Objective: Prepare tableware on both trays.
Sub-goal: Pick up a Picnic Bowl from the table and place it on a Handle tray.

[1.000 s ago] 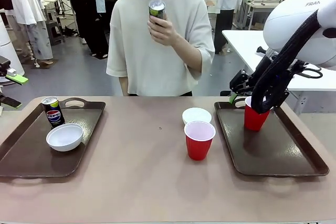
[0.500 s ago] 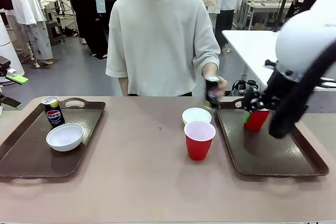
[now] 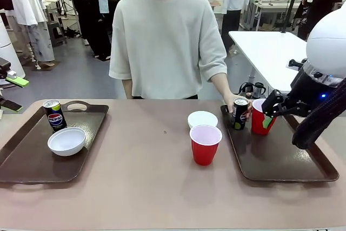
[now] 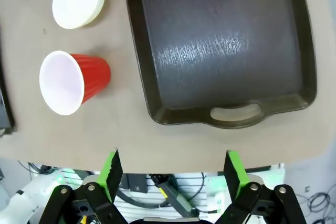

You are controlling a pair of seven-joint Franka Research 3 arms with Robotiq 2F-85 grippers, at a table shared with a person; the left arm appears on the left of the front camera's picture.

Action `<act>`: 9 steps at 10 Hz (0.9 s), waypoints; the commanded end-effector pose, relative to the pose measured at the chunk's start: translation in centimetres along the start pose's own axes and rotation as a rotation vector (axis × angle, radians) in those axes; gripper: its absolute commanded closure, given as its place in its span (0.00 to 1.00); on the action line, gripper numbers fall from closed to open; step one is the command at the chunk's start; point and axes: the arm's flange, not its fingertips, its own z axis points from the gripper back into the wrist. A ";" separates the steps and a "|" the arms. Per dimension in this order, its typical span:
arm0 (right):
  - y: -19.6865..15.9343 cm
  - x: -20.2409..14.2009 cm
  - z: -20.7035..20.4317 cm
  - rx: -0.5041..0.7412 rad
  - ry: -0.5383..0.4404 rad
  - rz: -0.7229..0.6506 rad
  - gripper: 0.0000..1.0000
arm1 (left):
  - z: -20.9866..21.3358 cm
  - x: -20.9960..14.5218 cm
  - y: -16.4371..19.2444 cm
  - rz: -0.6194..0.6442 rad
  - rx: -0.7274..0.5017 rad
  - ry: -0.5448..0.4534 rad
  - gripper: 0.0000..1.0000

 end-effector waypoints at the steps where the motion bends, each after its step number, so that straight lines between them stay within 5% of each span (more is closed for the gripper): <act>1: -0.6 -0.1 -2.3 -0.007 0.004 -0.052 0.00 | 0.1 -0.1 0.0 -0.013 -0.010 -0.001 0.18; 4: 1.0 1.4 -2.9 0.002 -0.001 -0.074 0.00 | 0.1 -0.1 0.0 -0.013 -0.010 -0.001 0.18; 9: 8.5 7.5 -5.9 0.010 -0.016 -0.142 0.00 | 0.1 -0.1 0.0 -0.013 -0.010 -0.001 0.18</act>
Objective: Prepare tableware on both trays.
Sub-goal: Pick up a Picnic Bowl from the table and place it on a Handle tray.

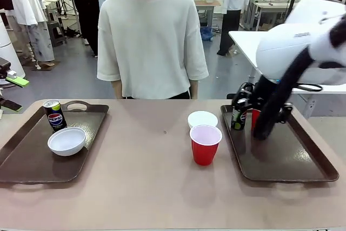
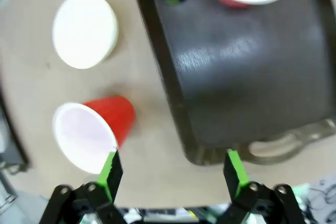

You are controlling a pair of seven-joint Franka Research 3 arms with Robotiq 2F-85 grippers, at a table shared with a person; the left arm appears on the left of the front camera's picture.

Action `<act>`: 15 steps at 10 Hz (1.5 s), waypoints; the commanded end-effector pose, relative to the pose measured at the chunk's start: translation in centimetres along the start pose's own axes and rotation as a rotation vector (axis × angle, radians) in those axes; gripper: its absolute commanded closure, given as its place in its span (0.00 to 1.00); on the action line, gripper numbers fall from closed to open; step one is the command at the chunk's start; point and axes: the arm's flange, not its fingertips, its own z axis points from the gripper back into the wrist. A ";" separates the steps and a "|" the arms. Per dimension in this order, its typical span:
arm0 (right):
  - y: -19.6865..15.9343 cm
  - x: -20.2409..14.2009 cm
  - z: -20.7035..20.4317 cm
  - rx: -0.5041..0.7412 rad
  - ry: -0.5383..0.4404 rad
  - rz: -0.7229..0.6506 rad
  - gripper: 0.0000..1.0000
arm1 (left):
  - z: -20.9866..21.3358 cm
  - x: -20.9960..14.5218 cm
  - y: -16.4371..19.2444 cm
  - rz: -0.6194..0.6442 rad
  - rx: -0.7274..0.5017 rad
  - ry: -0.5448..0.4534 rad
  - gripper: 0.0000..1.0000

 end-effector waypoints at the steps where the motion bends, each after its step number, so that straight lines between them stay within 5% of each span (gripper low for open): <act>1: 2.8 2.4 -1.2 0.024 -0.015 -0.046 0.00 | 0.1 -0.1 0.0 -0.013 -0.011 0.000 0.18; 7: 2.2 2.8 -1.3 -0.003 -0.005 -0.002 0.00 | 0.1 -0.1 0.0 -0.013 -0.011 0.000 0.18; 15: 9.5 7.9 -5.3 -0.120 0.085 0.200 0.00 | 0.1 -0.1 0.0 -0.013 -0.011 0.000 0.18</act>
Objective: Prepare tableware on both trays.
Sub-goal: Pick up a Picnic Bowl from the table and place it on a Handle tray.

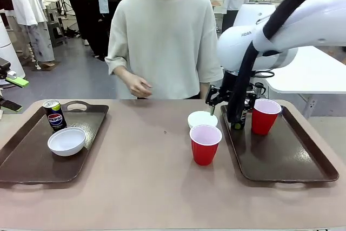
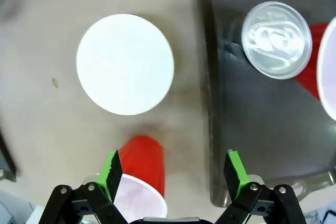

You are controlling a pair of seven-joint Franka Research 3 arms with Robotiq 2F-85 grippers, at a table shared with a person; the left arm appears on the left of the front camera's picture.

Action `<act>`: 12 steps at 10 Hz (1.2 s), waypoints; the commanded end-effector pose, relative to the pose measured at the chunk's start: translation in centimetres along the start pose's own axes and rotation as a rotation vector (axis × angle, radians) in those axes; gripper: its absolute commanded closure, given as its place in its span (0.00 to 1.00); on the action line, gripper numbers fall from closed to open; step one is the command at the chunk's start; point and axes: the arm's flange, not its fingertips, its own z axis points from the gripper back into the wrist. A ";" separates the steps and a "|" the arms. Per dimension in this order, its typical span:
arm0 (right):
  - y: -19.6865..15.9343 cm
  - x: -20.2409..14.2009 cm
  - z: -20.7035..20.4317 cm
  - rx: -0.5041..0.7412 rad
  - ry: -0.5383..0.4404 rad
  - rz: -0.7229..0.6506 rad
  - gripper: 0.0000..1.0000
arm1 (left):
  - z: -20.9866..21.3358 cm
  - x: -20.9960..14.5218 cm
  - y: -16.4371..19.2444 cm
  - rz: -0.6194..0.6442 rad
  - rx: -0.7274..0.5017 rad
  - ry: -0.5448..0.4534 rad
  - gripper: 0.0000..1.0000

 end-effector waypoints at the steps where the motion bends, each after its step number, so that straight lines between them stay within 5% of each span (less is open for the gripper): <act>1: 0.6 0.7 -0.1 -0.052 -0.005 0.005 0.00 | 0.1 -0.1 0.0 -0.013 -0.011 0.000 0.18; 3: -4.3 -6.5 5.2 -0.213 -0.121 -0.003 0.00 | 0.1 -0.1 0.0 -0.013 -0.011 0.000 0.18; 5: -10.4 -12.1 8.9 -0.181 -0.087 0.063 0.00 | 0.1 -0.1 0.0 -0.013 -0.011 0.000 0.18; 11: -11.9 -11.5 7.9 -0.118 -0.019 0.073 0.00 | 0.1 -0.1 0.0 -0.013 -0.011 0.000 0.18; 12: -12.3 -13.3 8.4 -0.183 -0.051 0.057 0.00 | 0.1 -0.1 0.0 -0.013 -0.011 0.000 0.18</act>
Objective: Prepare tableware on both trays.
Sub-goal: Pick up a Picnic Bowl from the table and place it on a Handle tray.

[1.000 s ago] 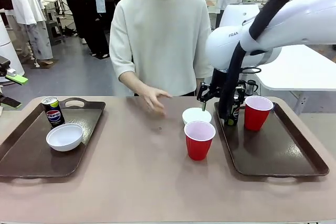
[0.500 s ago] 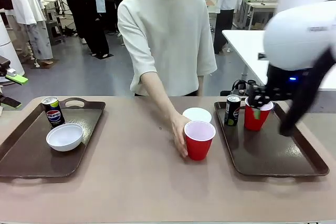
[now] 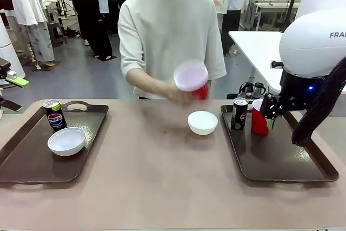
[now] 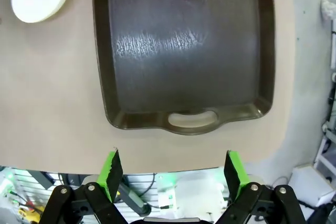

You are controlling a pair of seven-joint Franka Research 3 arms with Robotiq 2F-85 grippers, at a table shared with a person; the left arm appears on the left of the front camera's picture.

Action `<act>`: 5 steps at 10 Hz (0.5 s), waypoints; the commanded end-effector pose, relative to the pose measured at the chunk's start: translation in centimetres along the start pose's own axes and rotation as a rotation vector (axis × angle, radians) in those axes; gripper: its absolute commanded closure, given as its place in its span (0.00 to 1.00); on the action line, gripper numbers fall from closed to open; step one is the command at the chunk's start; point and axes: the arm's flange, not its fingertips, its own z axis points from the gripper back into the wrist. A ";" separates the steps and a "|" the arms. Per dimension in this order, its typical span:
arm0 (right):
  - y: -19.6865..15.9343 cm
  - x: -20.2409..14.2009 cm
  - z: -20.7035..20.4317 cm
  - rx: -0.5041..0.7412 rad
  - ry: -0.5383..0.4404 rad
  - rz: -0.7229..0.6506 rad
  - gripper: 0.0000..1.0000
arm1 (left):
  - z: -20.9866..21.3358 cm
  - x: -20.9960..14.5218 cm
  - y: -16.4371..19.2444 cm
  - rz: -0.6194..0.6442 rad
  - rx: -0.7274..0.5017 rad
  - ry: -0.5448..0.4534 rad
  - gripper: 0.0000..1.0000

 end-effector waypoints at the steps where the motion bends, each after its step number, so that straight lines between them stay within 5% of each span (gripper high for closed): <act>1: -0.4 -0.7 0.7 -0.013 -0.017 -0.002 0.00 | 0.1 -0.1 0.0 -0.014 -0.011 -0.001 0.18; 2: 0.0 0.0 0.0 0.000 0.000 0.000 0.00 | 0.1 -0.1 0.0 -0.014 -0.011 -0.001 0.18; 5: 9.0 5.1 -2.5 0.125 0.016 -0.040 0.00 | 0.1 -0.1 0.0 -0.014 -0.011 -0.001 0.18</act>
